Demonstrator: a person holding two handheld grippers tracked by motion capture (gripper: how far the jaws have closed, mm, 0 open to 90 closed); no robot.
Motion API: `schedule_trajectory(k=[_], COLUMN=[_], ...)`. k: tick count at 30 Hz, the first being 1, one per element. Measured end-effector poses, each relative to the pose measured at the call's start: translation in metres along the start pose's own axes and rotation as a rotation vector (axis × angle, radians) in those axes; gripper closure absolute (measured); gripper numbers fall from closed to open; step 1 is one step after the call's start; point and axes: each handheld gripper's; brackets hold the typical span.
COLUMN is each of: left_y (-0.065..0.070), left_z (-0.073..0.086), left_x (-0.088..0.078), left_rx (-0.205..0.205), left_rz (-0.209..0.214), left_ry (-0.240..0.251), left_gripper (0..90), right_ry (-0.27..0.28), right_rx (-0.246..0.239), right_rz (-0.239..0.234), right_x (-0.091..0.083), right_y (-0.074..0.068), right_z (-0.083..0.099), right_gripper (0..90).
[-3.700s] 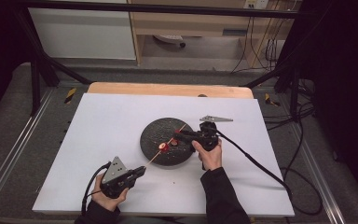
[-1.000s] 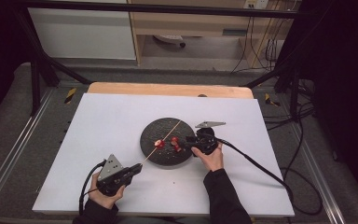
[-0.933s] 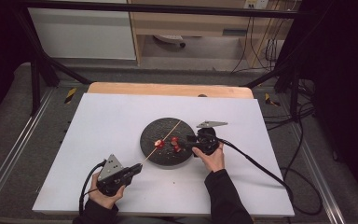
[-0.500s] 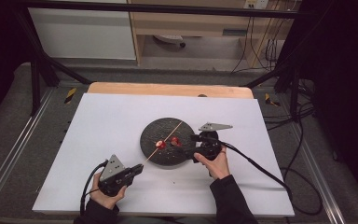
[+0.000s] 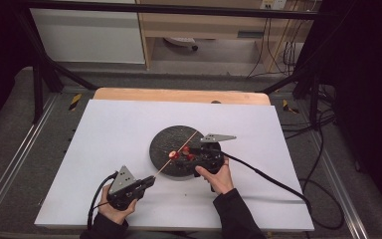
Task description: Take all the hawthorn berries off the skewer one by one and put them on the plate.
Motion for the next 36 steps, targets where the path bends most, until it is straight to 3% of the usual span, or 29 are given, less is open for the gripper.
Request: schedule_trajectory(k=[7, 21, 36], left_y=[0.002, 0.004, 0.006], left_z=[0.0, 0.001, -0.001], left_x=[0.002, 0.003, 0.0], left_rx=[0.002, 0.005, 0.014], left_rz=[0.008, 0.012, 0.012], left_ry=[-0.004, -0.007, 0.02], left_gripper=[87.9, 87.9, 88.0], right_ry=[0.013, 0.017, 0.027], right_rx=[0.023, 0.042, 0.067], right_rz=[-0.027, -0.073, -0.096], right_x=[0.01, 0.011, 0.005], right_y=[0.001, 0.002, 0.005], right_z=[0.003, 0.003, -0.005], right_gripper=[29.5, 55.5, 59.5])
Point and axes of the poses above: each handheld gripper's, and its own axes: x roughly forward along the jaws, z roughly out of its underside, y roughly to its right, and after that the axes turned 5 degrees about -x, right-handed
